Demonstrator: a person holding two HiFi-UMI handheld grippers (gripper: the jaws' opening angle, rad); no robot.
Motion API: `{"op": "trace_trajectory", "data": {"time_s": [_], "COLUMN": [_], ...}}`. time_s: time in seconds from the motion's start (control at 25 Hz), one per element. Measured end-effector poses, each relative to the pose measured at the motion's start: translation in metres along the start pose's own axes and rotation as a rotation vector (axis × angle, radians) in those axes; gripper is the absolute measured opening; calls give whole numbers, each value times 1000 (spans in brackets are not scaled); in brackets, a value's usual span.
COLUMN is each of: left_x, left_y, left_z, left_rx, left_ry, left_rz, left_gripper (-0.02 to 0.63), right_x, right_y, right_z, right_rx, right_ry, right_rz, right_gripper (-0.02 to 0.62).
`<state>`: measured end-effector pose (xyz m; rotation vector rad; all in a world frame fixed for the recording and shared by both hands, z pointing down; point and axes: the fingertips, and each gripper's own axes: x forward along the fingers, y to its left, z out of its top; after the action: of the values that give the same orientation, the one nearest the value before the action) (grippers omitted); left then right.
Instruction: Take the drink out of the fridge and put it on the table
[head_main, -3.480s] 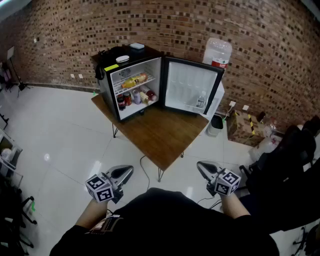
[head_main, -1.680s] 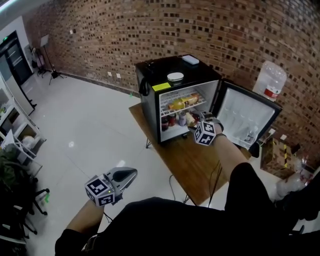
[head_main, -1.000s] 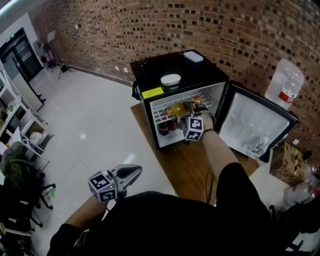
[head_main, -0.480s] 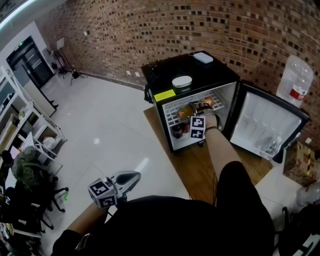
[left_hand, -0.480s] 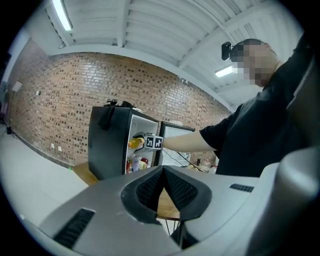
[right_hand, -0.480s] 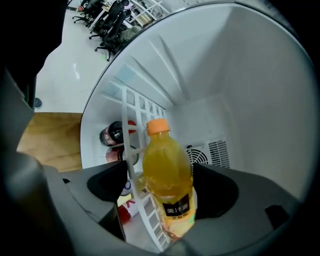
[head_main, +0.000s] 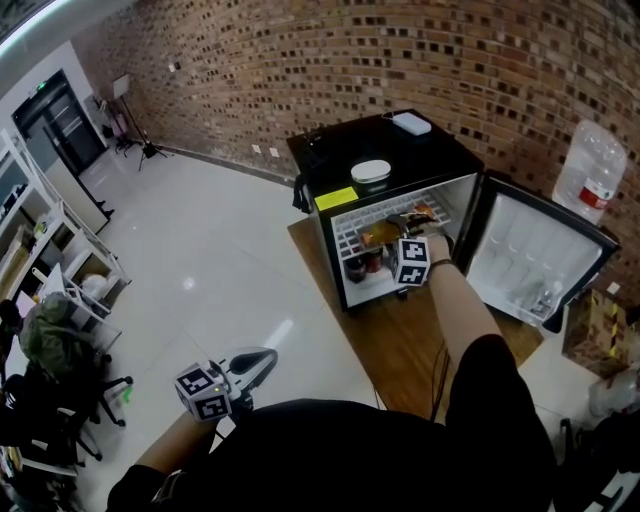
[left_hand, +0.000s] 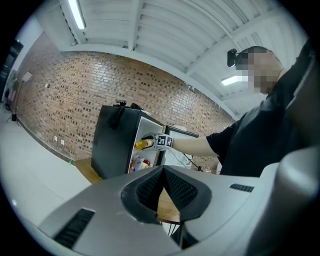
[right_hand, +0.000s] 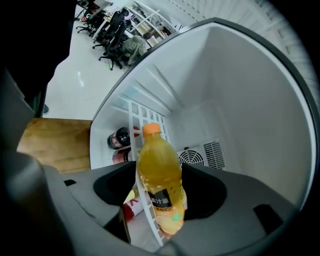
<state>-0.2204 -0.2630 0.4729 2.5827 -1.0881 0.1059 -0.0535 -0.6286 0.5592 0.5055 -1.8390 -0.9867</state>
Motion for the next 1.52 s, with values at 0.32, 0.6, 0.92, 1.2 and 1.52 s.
{"op": "trace_trajectory", "data": {"time_s": [0.32, 0.6, 0.92, 1.2, 1.52], "left_x": [3, -5, -5, -9, -6], "left_y": [1, 6, 8, 13, 9], "left_z": [2, 6, 5, 3, 4], "left_rx": [-15, -39, -49, -63, -61], "left_ry": [2, -34, -52, -61, -61], "left_rz": [1, 20, 23, 35, 26], "left_gripper": [-6, -6, -6, -6, -6], "right_x": [32, 13, 1, 12, 6], "right_y": [3, 2, 3, 5, 4], "right_z": [2, 5, 10, 6, 8], "right_rx": [68, 74, -16, -5, -81], "right_ry": [21, -14, -4, -10, -22], "right_rz": [57, 66, 57, 8, -23], "right_gripper": [414, 351, 275, 302, 310]}}
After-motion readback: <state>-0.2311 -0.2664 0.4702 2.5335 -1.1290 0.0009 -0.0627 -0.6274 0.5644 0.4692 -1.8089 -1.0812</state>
